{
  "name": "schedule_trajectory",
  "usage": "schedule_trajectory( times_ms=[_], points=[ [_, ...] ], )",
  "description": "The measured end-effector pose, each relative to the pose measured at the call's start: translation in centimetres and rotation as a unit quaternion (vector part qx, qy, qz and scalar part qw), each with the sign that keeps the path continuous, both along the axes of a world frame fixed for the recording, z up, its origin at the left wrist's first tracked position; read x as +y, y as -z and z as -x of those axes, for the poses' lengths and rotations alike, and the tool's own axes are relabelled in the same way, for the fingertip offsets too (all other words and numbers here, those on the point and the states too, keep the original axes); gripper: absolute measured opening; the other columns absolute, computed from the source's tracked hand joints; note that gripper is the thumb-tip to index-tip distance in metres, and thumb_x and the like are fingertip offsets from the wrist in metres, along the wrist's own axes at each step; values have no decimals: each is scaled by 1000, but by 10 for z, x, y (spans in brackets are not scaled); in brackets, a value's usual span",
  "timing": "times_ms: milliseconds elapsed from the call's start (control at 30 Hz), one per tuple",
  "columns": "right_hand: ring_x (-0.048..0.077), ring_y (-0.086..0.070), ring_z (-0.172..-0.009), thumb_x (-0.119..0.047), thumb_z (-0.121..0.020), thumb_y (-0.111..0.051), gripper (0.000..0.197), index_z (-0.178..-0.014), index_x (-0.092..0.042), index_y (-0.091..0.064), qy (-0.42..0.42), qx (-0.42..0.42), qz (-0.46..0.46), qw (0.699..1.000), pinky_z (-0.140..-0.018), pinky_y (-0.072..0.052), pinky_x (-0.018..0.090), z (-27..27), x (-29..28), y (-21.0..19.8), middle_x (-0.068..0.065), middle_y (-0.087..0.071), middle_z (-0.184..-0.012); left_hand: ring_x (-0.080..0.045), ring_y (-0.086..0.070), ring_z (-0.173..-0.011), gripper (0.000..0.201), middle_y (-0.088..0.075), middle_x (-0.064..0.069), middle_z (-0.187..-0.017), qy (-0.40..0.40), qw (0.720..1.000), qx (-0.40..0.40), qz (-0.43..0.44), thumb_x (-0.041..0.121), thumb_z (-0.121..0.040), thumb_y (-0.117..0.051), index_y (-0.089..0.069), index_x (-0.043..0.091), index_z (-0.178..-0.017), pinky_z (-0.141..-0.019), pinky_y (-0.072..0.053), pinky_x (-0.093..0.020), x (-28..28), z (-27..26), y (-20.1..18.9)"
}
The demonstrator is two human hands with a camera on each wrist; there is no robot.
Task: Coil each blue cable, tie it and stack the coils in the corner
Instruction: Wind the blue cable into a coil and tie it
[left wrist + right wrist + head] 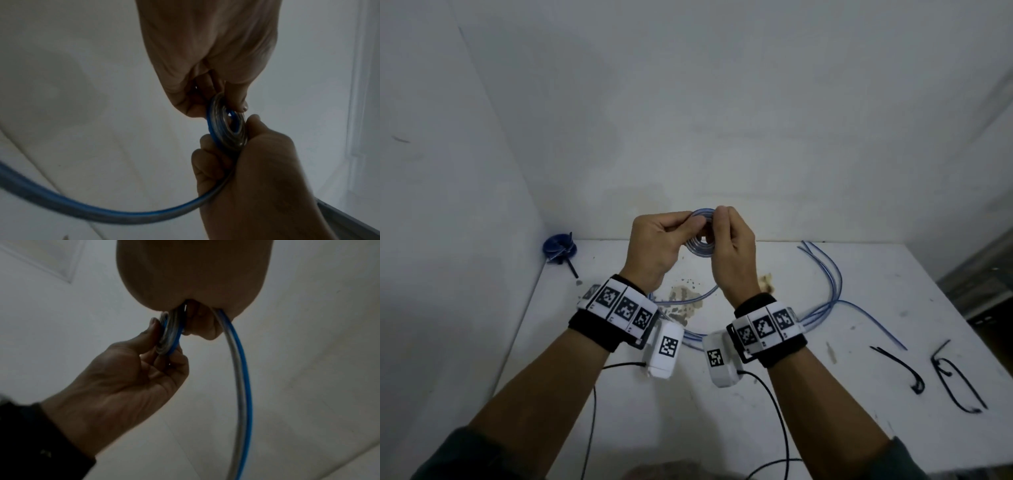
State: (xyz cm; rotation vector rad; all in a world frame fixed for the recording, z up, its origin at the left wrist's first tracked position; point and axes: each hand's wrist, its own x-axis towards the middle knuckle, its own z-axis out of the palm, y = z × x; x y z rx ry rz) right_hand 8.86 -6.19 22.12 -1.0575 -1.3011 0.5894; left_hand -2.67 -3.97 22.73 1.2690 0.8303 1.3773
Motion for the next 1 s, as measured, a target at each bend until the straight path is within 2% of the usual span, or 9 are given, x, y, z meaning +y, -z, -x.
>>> schedule_trajectory(
  times_ms=[100,267,400,533,600,700,833,900,1000],
  points=[
    [7,-51,-65,-22,-105,-41,30,-84,-8,-58,42,20,-8,999,-62,-42,25,4,1,7,-10,-58,-71,-22,-72,-87,22,-76,-13,-96,-14,1000,-14,-3,5,-88,-68,-72,-3,-108,-85,-56,-34,-4,-4,3],
    [0,-51,-62,-18,-104,-39,25,-82,-15,-51,92,56,-39,993,-60,-42,20,12,-1,10,-16,-59,-68,-27,-72,-91,24,-74,-18,-101,2,999,-45,18,7,-91,-64,-70,-4,-111,-88,-57,-37,-12,-11,5],
    [3,-43,-55,-21,-103,-41,32,-71,-24,-42,21,-88,-7,996,-56,-36,24,-14,7,4,-12,-48,-59,-24,-73,-85,19,-76,-13,-94,38,998,48,32,9,-92,-64,-72,0,-107,-80,-60,-34,-9,5,0],
    [21,-41,-56,-24,-104,-44,36,-72,-7,-44,-44,-221,10,974,-55,-34,32,-31,14,-11,7,-46,-60,-26,-72,-79,9,-76,-8,-83,66,988,140,-3,13,-90,-68,-76,16,-92,-80,-60,-42,4,20,-6],
    [18,-43,-57,-25,-104,-46,37,-70,-10,-47,-31,-181,9,983,-57,-37,33,-26,13,-15,3,-47,-61,-22,-72,-75,9,-77,-5,-80,34,991,125,-23,11,-88,-70,-77,17,-91,-79,-60,-41,6,16,-7],
    [12,-51,-60,-28,-102,-51,36,-68,-16,-54,33,-32,23,999,-58,-44,35,-9,6,-9,-4,-54,-61,-23,-74,-83,14,-77,-7,-87,-10,998,53,-12,6,-87,-70,-75,9,-100,-84,-58,-39,2,2,-4],
    [10,-55,-61,-34,-102,-50,37,-69,-18,-58,88,206,83,971,-59,-46,28,18,-1,1,-7,-59,-62,-30,-73,-88,15,-76,-15,-92,-41,999,-18,27,4,-88,-68,-74,1,-102,-87,-58,-39,-7,-12,6],
    [10,-51,-59,-31,-104,-46,39,-69,-15,-52,96,210,62,971,-57,-45,28,18,1,5,-7,-55,-60,-33,-73,-89,18,-75,-18,-94,-25,999,-19,43,5,-88,-68,-73,-4,-103,-86,-58,-39,-10,-12,8],
    [14,-41,-57,-28,-104,-47,43,-66,-6,-44,53,83,44,994,-55,-37,30,0,6,7,3,-44,-58,-32,-73,-86,22,-74,-21,-94,39,995,25,83,10,-88,-69,-73,-7,-101,-83,-58,-39,-6,2,7]
  ],
)
